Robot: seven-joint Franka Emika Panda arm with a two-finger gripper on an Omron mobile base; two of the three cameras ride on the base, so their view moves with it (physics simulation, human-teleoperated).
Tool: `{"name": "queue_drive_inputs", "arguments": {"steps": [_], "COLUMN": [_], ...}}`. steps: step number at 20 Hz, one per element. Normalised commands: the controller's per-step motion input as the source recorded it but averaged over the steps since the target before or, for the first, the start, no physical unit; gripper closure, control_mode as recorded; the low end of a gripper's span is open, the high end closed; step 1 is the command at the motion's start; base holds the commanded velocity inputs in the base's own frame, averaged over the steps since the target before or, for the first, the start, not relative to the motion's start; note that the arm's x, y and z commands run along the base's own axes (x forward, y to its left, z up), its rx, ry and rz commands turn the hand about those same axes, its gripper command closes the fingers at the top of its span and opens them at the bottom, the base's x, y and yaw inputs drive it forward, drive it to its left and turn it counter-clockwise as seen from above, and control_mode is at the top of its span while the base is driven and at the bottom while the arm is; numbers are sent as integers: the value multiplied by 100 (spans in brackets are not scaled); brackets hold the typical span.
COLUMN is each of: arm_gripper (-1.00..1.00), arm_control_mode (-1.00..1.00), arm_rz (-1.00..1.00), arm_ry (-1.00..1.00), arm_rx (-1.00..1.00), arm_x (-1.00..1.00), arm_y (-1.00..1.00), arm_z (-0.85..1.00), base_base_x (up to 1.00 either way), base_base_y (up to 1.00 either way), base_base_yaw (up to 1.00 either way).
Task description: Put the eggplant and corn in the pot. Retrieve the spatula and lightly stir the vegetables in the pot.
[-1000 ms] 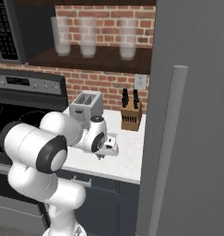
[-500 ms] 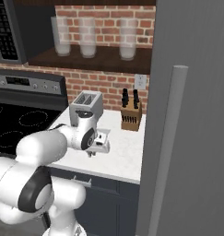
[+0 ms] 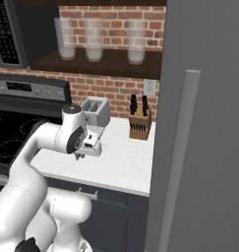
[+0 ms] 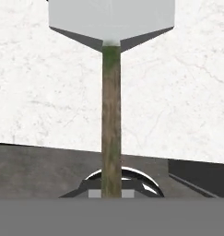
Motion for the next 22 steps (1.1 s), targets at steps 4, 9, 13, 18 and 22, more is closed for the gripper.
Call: {"name": "queue_drive_inputs", "arguments": {"steps": [4, 9, 13, 18, 22], "arm_gripper": [100, 100, 100, 100, 100], "arm_control_mode": [-100, -100, -100, 100, 100], "arm_rz": [-1, -1, -2, -2, 0], "arm_ry": [0, 0, 0, 0, 0], "arm_rx": [10, 2, 0, 0, 0], "arm_x": [-59, -46, -50, -53, 0], "arm_y": [10, 1, 0, 10, 0], "arm_z": [93, 52, 5, 0, 0], "base_base_x": [0, 0, 0, -15, -54], "base_base_y": [0, 0, 0, 20, 100], "base_base_yaw": [0, 0, 0, 0, 0]}}
